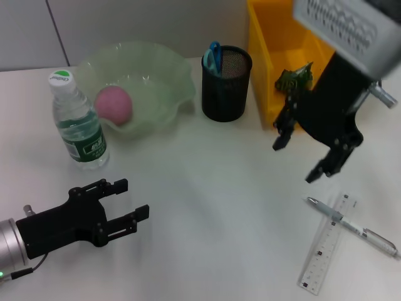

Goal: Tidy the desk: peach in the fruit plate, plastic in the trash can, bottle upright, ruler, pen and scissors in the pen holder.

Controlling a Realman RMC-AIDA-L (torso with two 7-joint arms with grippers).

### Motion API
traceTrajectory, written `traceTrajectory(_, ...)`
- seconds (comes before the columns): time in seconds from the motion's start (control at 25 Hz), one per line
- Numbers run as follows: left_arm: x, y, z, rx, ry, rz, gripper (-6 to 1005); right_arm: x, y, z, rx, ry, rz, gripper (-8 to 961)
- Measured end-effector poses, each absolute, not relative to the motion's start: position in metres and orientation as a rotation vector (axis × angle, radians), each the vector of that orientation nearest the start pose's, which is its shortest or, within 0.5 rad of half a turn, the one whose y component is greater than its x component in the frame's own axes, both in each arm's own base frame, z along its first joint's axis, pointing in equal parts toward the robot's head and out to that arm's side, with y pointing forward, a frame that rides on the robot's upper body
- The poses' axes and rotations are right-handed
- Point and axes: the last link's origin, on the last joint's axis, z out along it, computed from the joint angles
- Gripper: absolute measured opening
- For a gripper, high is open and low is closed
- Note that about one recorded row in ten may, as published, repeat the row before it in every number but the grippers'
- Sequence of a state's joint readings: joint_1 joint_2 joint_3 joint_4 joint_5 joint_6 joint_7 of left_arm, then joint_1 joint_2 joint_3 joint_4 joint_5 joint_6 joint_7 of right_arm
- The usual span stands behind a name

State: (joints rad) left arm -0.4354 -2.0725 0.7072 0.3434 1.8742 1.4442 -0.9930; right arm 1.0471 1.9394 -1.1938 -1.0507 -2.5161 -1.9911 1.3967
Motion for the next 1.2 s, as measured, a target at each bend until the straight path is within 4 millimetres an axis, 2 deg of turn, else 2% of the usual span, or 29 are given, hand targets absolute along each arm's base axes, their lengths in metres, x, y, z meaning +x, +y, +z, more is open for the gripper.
traceTrajectory(0.04,-0.305,0.282,-0.047,-2.626,-0.602,-0.745,741,0.102,0.375,0.044,-3.174,-0.885,-0.836,670)
traceTrajectory(0.28,-0.304,0.280,-0.050,-2.638,-0.611,-0.758,741,0.104,0.361,0.034,-3.167,-1.049,-0.979,669)
traceTrajectory(0.36,-0.301,0.277,-0.052,-2.652,-0.612,-0.782,741,0.105,0.355,0.032,-3.165,-1.092,-1.014,669)
traceTrajectory(0.4,-0.292,0.271,-0.052,-2.681,-0.556,-0.855,741,0.106,0.353,0.032,-3.161,-1.112,-1.023,669)
traceTrajectory(0.56,-0.290,0.267,-0.051,-2.690,-0.531,-0.891,741,0.112,0.344,0.027,-3.156,-1.173,-1.055,668)
traceTrajectory(0.8,-0.290,0.265,-0.050,-2.695,-0.531,-0.897,741,0.118,0.340,0.023,-3.164,-1.175,-1.083,669)
traceTrajectory(0.88,-0.292,0.258,-0.049,-2.693,-0.479,-0.910,741,0.120,0.340,0.022,-3.168,-1.169,-1.090,669)
traceTrajectory(1.2,-0.293,0.260,-0.044,-2.678,-0.456,-0.912,740,0.129,0.336,0.013,-3.156,-1.199,-1.141,668)
